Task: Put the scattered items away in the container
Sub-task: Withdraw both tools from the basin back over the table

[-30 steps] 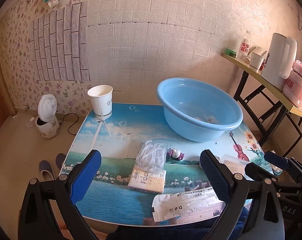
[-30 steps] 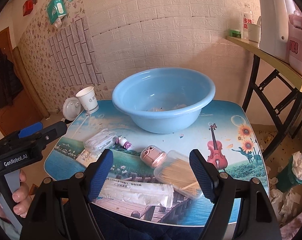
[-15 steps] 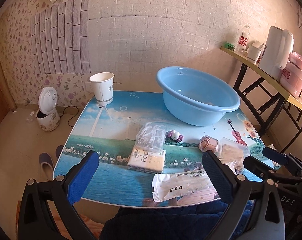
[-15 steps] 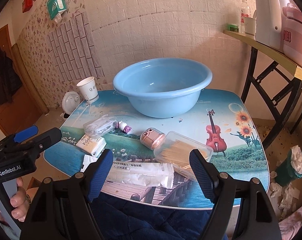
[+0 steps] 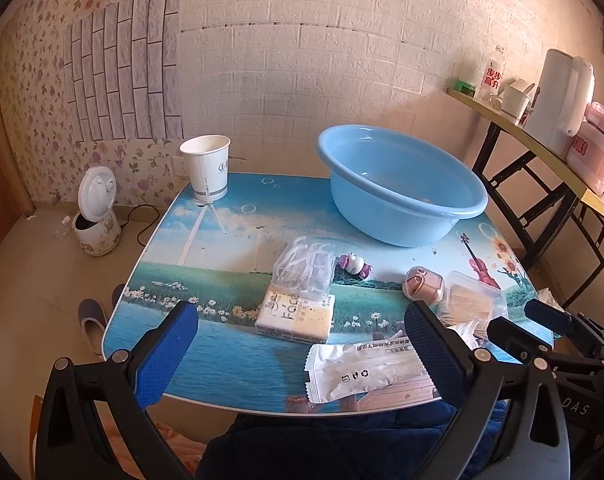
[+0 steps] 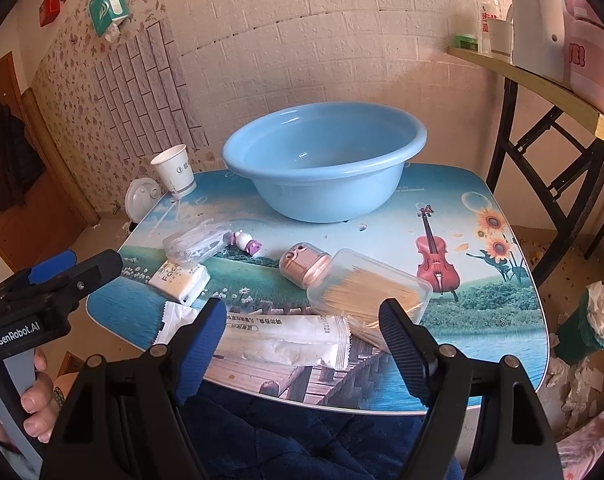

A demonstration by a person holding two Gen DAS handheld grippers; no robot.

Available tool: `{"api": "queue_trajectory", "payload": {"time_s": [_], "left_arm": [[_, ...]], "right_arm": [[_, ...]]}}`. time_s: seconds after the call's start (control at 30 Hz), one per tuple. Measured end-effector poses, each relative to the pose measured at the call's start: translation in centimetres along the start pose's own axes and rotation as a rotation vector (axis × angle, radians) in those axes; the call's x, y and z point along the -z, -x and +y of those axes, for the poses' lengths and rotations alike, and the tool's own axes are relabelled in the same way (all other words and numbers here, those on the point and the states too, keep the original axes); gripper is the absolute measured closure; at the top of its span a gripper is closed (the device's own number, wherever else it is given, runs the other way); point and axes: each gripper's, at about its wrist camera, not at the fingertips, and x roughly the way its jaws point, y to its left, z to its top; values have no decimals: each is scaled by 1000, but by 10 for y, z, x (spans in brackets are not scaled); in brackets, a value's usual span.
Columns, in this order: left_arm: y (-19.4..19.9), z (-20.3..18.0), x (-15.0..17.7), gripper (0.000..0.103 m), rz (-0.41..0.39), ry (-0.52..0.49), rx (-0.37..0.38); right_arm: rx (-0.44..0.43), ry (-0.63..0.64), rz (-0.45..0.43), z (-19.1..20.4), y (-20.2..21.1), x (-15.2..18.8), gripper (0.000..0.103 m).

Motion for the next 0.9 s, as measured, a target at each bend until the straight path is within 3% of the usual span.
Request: {"api": "queue_trajectory", "payload": {"time_s": [0.9], "left_arm": [[-19,7,5,0,43,26,-2]], "right_arm": [[19,-25,53,-12,-15,3,23]]}}
